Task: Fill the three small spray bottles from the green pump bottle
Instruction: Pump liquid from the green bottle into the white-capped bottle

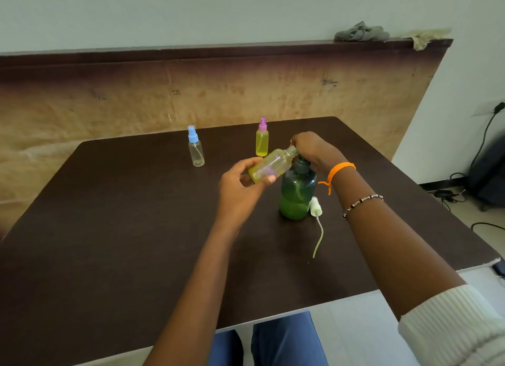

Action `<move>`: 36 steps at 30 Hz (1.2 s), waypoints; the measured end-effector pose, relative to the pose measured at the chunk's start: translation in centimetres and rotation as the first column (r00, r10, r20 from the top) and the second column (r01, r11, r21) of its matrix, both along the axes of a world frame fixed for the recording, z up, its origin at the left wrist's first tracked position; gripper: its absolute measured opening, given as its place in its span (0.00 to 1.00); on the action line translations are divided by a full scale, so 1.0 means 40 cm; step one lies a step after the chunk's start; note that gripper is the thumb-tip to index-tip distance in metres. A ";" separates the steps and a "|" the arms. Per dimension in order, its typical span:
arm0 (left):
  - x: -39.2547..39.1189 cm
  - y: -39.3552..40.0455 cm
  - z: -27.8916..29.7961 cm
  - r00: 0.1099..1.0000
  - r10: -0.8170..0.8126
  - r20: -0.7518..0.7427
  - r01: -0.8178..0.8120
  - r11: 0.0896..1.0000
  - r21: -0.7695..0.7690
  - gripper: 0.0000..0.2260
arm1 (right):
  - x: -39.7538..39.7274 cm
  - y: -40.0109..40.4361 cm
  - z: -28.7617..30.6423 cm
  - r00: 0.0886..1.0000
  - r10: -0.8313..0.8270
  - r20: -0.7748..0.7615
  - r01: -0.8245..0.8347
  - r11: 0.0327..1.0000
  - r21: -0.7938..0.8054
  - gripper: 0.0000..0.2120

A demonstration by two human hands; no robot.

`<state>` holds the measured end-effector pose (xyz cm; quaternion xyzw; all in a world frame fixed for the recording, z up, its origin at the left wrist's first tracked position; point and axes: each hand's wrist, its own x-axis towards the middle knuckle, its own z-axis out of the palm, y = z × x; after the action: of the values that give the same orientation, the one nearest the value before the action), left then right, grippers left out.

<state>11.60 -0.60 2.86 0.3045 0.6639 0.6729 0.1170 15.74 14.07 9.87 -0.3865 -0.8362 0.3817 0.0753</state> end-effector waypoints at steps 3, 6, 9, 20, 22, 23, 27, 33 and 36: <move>0.002 -0.004 0.010 1.000 -0.008 -0.002 0.008 1.000 0.005 0.14 | 0.000 0.008 0.010 0.997 0.001 -0.074 -0.009 0.994 -0.111 0.17; 0.005 -0.004 0.010 1.000 -0.006 -0.011 0.006 1.000 -0.001 0.16 | 0.007 0.013 0.013 0.991 -0.013 -0.132 -0.013 0.981 -0.195 0.18; 0.003 -0.001 0.007 1.000 0.003 -0.020 -0.003 1.000 -0.011 0.16 | 0.000 0.018 -0.001 0.987 -0.026 -0.156 0.001 0.988 -0.157 0.17; -0.002 -0.008 0.012 0.999 0.014 -0.034 -0.015 1.000 -0.022 0.16 | 0.011 0.000 0.020 0.990 -0.038 -0.138 0.005 0.973 -0.231 0.19; -0.003 -0.006 0.012 0.999 0.012 -0.034 -0.013 1.000 -0.020 0.16 | 0.012 0.000 0.017 0.984 -0.044 -0.174 -0.008 0.958 -0.287 0.19; -0.002 -0.005 0.010 0.999 0.011 -0.032 -0.012 1.000 -0.018 0.16 | 0.013 -0.001 0.012 0.977 -0.072 -0.200 0.006 0.950 -0.313 0.19; 0.003 0.001 0.002 1.000 0.012 -0.025 -0.013 1.000 -0.017 0.16 | 0.008 0.006 -0.001 0.980 -0.095 -0.177 0.047 0.965 -0.258 0.17; -0.005 -0.002 0.006 1.000 0.002 -0.022 -0.002 1.000 -0.004 0.16 | 0.001 0.010 0.013 0.991 -0.024 -0.132 -0.012 0.965 -0.264 0.19; -0.008 -0.004 0.006 1.000 -0.002 -0.023 0.002 1.000 -0.012 0.17 | 0.004 0.007 0.030 0.998 0.053 -0.042 -0.062 0.964 -0.258 0.21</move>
<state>11.28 -0.77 3.12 0.3121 0.6689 0.6653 0.1119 15.89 14.36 11.09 -0.3619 -0.7887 0.4962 0.0276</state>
